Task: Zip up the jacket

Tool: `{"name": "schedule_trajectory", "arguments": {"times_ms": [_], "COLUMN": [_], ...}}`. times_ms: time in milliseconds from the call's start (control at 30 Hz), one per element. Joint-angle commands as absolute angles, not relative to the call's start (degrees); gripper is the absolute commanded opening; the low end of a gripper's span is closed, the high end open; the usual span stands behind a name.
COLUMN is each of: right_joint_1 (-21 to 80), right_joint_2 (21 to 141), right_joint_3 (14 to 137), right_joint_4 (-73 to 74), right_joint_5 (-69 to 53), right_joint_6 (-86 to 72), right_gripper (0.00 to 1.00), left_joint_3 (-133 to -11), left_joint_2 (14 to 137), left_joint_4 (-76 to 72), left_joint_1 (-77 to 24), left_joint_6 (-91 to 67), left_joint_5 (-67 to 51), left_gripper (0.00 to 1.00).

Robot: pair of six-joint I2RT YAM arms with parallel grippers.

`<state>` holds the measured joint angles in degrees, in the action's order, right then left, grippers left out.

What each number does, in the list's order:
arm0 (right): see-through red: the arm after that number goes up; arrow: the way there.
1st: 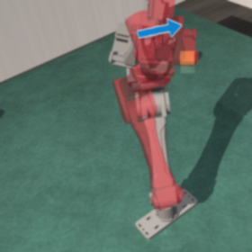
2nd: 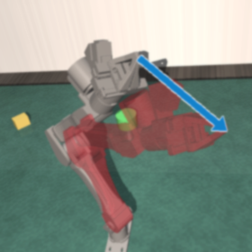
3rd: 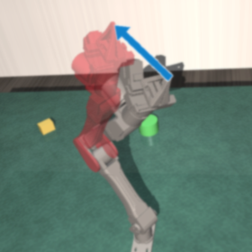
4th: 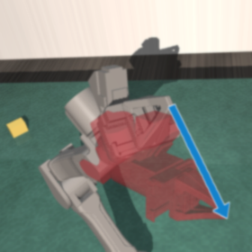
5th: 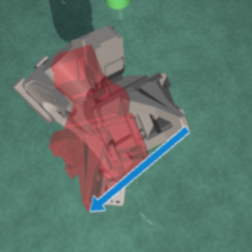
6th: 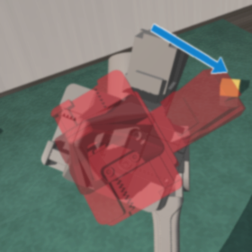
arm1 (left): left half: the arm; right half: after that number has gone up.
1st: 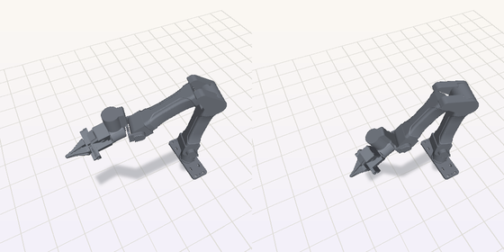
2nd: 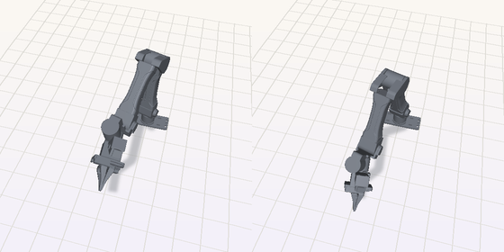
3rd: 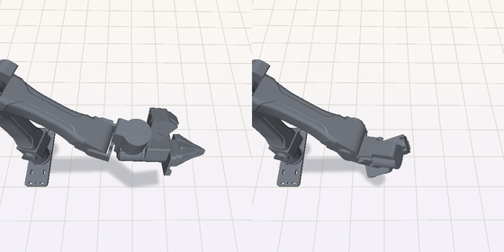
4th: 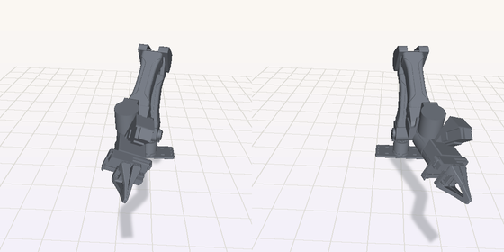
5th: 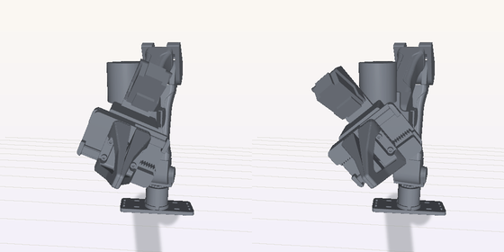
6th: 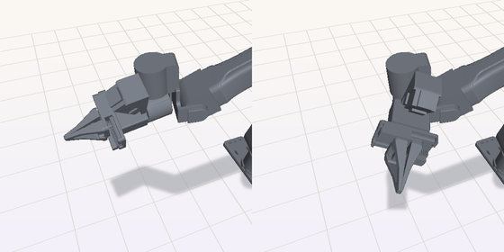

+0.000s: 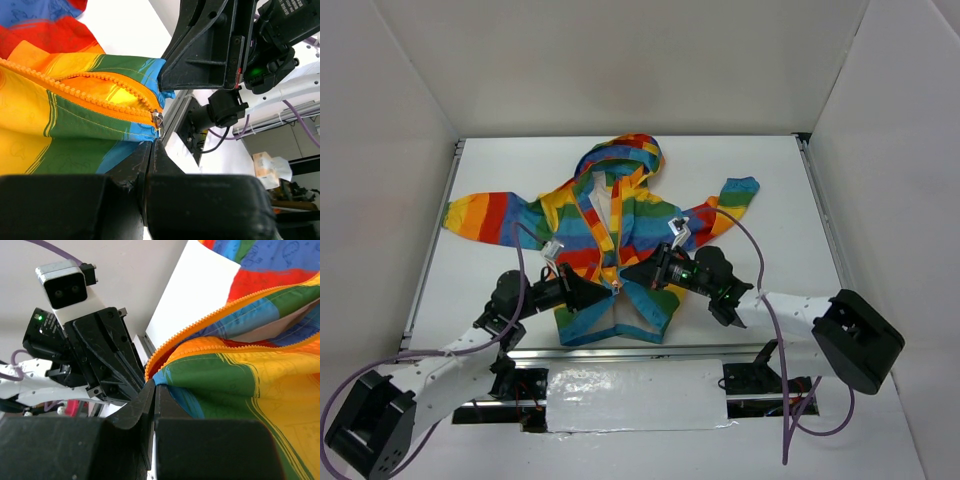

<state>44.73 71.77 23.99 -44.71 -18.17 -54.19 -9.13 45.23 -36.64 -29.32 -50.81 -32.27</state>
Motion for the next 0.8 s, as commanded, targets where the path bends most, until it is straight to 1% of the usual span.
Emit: {"name": "schedule_trajectory", "arguments": {"times_ms": [0, 133, 167, 200, 267, 400, 567, 633, 667, 700, 767], "right_joint_1": [42.98, 42.89, 43.06, 42.89, 42.98, 42.89, 42.89, 42.89, 42.98, 42.98, 42.98], "right_joint_2": [72.33, 73.39, 73.56, 73.91, 74.27, 74.44, 74.00, 74.00, 73.57, 73.22, 71.21], "right_joint_3": [26.28, 27.33, 27.16, 26.90, 26.46, 25.23, 24.70, 24.26, 23.91, 23.82, 23.91], "right_joint_4": [-49.49, -46.14, -46.14, -46.06, -46.58, -47.99, -48.43, -48.86, -48.95, -48.69, -47.03], "right_joint_5": [-11.17, -9.67, -9.84, -9.84, -10.54, -11.25, -12.22, -12.48, -12.48, -12.48, -13.01], "right_joint_6": [-55.19, -55.37, -55.55, -55.89, -55.90, -56.51, -56.51, -56.43, -56.25, -56.08, -55.03], "right_gripper": [0.00, 0.00, 0.02, 0.09, 0.13, 0.17, 0.18, 0.23, 0.33, 0.36, 0.39], "left_joint_3": [-7.12, -6.68, -6.77, -6.94, -7.21, -7.47, -6.77, -6.42, -6.24, -6.07, -6.15], "left_joint_2": [48.33, 49.31, 49.13, 48.78, 48.34, 48.51, 51.06, 52.47, 52.99, 53.09, 53.09], "left_joint_4": [-45.77, -47.99, -47.47, -46.85, -44.22, -41.75, -42.79, -43.85, -44.81, -44.82, -44.47], "left_joint_1": [-29.71, -29.71, -29.71, -29.71, -29.71, -29.71, -29.71, -29.71, -29.71, -29.71, -29.71], "left_joint_6": [-55.19, -57.39, -57.65, -57.74, -57.57, -57.30, -58.44, -58.97, -59.15, -59.15, -58.98], "left_joint_5": [-39.37, -38.94, -38.50, -37.97, -36.57, -34.81, -33.22, -33.22, -32.96, -32.78, -32.17], "left_gripper": [0.00, 0.00, 0.00, 0.00, 0.00, 0.00, 0.00, 0.00, 0.00, 0.00, 0.00]}}
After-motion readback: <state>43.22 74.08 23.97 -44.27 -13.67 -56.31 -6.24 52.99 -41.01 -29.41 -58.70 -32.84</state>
